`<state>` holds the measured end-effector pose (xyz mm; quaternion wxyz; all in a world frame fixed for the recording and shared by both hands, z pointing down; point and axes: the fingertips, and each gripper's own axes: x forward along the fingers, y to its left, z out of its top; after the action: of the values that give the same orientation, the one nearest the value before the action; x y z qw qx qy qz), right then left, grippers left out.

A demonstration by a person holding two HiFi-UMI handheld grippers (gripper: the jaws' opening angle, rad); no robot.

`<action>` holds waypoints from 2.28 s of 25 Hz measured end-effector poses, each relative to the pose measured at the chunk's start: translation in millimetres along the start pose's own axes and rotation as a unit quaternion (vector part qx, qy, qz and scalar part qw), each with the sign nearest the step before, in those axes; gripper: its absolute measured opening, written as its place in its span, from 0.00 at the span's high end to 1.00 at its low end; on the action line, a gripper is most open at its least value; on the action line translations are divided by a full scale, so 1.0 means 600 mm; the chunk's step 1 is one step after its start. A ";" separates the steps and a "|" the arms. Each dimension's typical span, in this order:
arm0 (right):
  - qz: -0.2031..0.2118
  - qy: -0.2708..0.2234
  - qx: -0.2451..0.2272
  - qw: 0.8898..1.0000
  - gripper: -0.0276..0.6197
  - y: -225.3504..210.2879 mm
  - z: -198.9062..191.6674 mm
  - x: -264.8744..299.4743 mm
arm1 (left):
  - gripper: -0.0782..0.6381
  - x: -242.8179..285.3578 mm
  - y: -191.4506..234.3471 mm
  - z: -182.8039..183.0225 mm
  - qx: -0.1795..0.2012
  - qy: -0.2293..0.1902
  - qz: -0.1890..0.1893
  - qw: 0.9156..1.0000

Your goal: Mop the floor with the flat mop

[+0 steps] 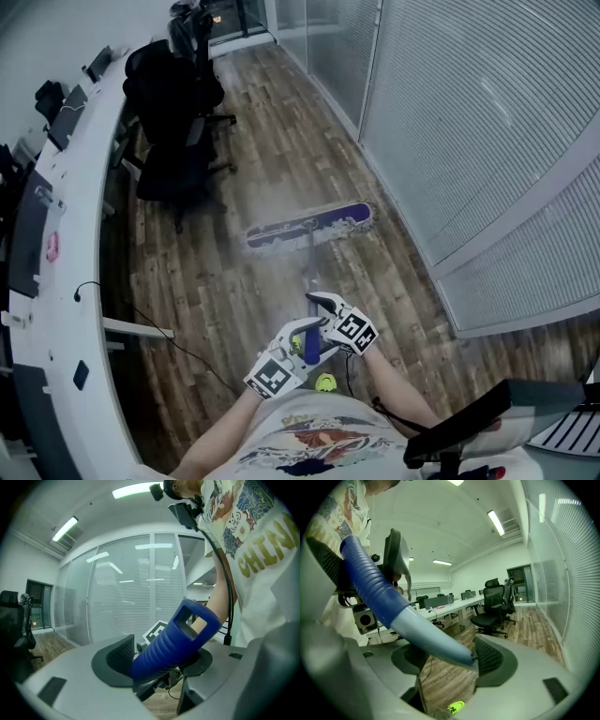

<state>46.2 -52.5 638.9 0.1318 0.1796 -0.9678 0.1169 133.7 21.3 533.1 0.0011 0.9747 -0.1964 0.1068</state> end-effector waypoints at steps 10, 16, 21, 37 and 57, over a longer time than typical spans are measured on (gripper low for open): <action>0.010 -0.002 0.002 1.000 0.52 0.123 -0.057 -0.105 | 0.58 -0.006 -0.167 0.009 0.000 -0.006 0.008 1.000; 0.016 0.010 -0.004 1.000 0.53 0.103 -0.066 -0.131 | 0.57 0.032 -0.175 0.013 0.006 -0.008 0.005 1.000; 0.016 -0.012 0.006 1.000 0.53 0.080 -0.053 -0.123 | 0.57 0.039 -0.146 0.019 0.005 -0.021 0.010 1.000; 0.023 0.007 -0.005 1.000 0.52 -0.160 0.004 0.006 | 0.54 0.119 0.115 -0.009 -0.001 -0.007 -0.012 1.000; 0.006 -0.009 0.005 1.000 0.52 -0.648 0.183 0.229 | 0.54 0.273 0.656 0.018 -0.009 -0.012 -0.019 1.000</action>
<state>46.0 -479.5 646.3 0.1217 0.1755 -0.9694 0.1212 132.7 -405.1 541.2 0.0097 0.9794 -0.1790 0.0931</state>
